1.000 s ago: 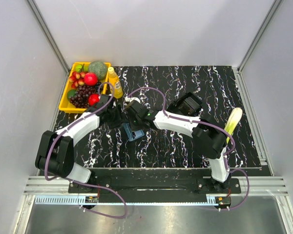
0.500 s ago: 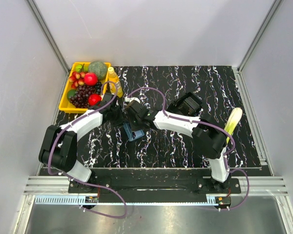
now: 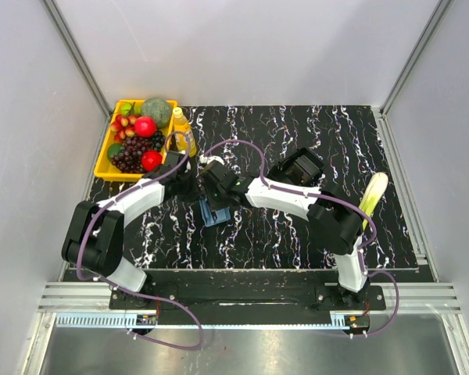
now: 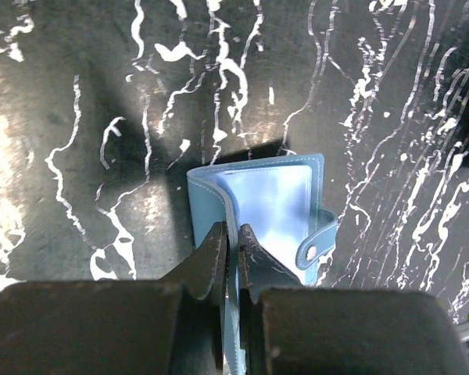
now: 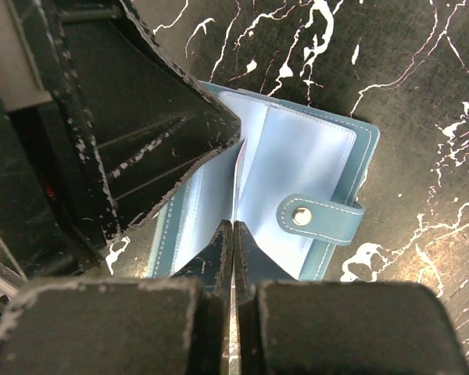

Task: Put the credit cards into the card holder
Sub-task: Insert the credit card into the card holder.

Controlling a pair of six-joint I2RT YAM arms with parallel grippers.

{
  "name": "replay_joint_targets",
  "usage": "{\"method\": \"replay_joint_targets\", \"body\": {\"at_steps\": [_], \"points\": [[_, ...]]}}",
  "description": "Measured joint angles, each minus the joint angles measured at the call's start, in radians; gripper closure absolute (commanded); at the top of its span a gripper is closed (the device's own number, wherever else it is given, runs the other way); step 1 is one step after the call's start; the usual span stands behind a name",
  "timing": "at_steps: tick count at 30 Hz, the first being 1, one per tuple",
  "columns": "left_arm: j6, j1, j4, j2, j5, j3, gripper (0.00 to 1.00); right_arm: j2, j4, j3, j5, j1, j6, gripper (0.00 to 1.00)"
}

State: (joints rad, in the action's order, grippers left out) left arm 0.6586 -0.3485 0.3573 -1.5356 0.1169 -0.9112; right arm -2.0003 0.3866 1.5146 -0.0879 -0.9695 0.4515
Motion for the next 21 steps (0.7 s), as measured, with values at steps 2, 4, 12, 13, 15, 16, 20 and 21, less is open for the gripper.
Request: {"method": "replay_joint_targets", "body": {"at_steps": [2,4,12,13,15,16,20,21], "points": [[-0.004,0.000,-0.056,0.005,0.032,0.030,1.00,0.004,0.000,-0.002,-0.001,0.000,0.000,1.00],[-0.003,0.002,-0.131,0.009,0.079,0.065,1.00,0.021,0.001,-0.018,0.000,0.006,0.002,1.00],[0.059,-0.002,-0.416,-0.043,0.294,0.137,1.00,0.184,-0.015,-0.151,0.029,0.111,0.043,1.00],[0.070,-0.006,-0.444,-0.055,0.315,0.137,1.00,0.205,-0.025,-0.164,0.029,0.129,0.050,1.00],[0.088,-0.014,-0.476,-0.074,0.343,0.134,1.00,0.238,-0.038,-0.183,0.029,0.150,0.064,1.00],[0.096,-0.019,-0.491,-0.087,0.354,0.130,1.00,0.250,-0.047,-0.192,0.029,0.156,0.072,1.00],[0.127,-0.031,-0.559,-0.146,0.386,0.126,1.00,0.266,-0.085,-0.237,0.037,0.171,0.097,1.00],[0.134,-0.031,-0.573,-0.156,0.390,0.127,1.00,0.267,-0.102,-0.256,0.046,0.175,0.105,1.00]]}}
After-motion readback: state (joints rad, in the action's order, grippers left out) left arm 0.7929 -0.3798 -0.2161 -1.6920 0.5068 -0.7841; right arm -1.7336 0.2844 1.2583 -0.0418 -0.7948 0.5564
